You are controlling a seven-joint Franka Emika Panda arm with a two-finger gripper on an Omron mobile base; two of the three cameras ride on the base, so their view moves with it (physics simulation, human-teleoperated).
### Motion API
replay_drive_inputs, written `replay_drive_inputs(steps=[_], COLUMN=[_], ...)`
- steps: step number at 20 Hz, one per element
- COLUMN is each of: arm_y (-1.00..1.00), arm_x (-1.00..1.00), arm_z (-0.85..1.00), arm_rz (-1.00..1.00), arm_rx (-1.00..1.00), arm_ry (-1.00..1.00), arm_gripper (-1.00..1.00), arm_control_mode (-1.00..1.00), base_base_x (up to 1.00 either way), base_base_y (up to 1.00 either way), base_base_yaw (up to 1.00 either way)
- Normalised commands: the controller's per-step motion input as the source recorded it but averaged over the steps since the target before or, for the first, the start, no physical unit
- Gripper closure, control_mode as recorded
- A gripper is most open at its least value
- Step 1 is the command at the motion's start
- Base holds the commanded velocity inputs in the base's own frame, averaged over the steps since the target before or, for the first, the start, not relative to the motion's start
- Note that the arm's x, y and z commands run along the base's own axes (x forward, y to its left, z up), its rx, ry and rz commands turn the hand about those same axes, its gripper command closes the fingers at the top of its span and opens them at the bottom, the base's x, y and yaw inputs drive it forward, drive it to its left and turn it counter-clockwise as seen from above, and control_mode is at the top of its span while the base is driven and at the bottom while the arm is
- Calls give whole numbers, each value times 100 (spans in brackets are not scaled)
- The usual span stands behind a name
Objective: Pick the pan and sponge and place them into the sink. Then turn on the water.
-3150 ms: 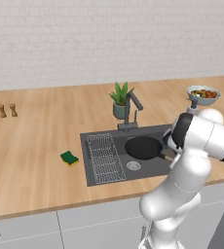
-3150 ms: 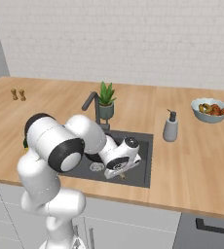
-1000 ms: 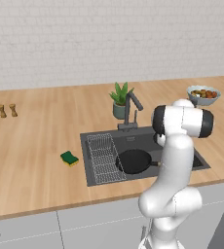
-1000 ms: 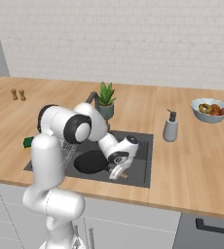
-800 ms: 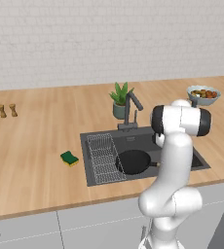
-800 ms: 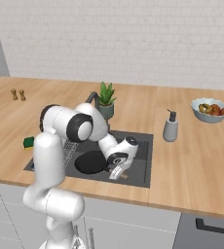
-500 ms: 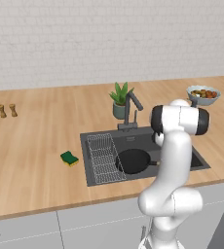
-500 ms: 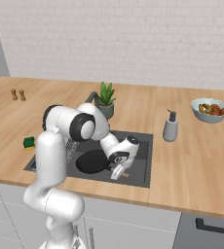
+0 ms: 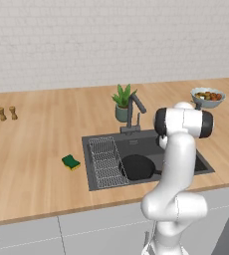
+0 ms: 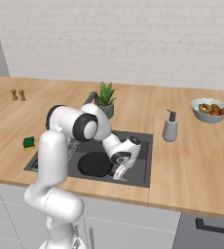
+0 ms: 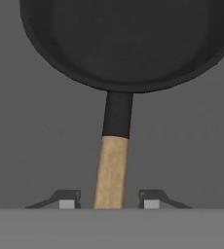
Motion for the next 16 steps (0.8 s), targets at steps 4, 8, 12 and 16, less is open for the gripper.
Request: replay_drive_inputs(steps=[4, 8, 12, 16], arm_y=[0, 0, 0, 0], arm_x=[-1, -13, -36, -38], arm_z=[0, 40, 75, 96], arm_rz=[0, 0, -6, -14], arm_rx=[0, 0, 0, 0], arm_ry=[0, 0, 0, 1], arm_gripper=[-100, -100, -100, -100], arm_control_mode=[-100, -100, -100, -100], base_base_x=[0, 0, 0, 0], base_base_y=[0, 0, 0, 0], base_base_yaw=[0, 0, 0, 0])
